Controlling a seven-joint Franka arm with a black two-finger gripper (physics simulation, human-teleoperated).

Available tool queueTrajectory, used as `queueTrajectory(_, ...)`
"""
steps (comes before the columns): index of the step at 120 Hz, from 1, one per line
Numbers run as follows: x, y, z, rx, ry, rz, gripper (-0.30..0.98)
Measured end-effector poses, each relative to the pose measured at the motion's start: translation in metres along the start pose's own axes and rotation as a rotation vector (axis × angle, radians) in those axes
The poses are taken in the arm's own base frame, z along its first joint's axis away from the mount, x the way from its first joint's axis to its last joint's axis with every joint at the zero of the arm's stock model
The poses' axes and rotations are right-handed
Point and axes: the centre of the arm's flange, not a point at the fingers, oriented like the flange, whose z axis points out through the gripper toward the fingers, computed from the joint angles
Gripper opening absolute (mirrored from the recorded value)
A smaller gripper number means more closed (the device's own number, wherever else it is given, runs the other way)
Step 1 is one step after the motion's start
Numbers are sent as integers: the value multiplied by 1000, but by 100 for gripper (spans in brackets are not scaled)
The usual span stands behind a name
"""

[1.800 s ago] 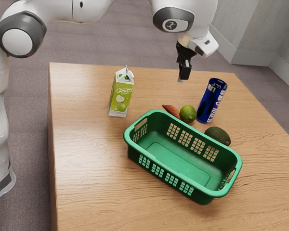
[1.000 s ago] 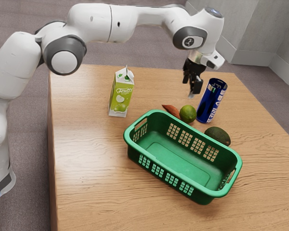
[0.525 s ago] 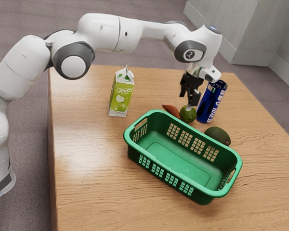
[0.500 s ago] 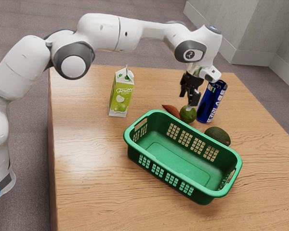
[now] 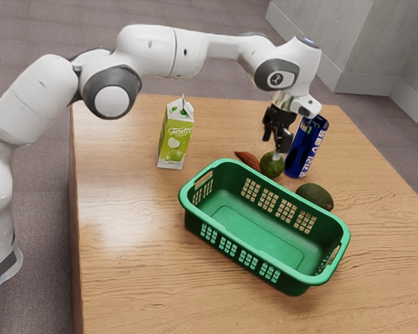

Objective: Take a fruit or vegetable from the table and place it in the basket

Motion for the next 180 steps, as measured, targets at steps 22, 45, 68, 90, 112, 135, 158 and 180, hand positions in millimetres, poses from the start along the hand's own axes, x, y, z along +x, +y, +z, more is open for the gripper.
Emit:
queueTrajectory(22,9,-5,-3,-8,21,1,69)
queueTrajectory(45,10,-3,11,-33,-3,10,69)
queueTrajectory(68,12,1,27,-55,-27,21,69)
queueTrajectory(90,14,3,45,-72,-49,24,69)
queueTrajectory(112,15,5,53,-86,-60,24,69)
queueTrajectory(135,15,9,48,-73,-56,25,45)
queueTrajectory(158,-1,25,-17,-13,-37,14,33)
queueTrajectory(180,-33,95,-101,87,-12,66,31)
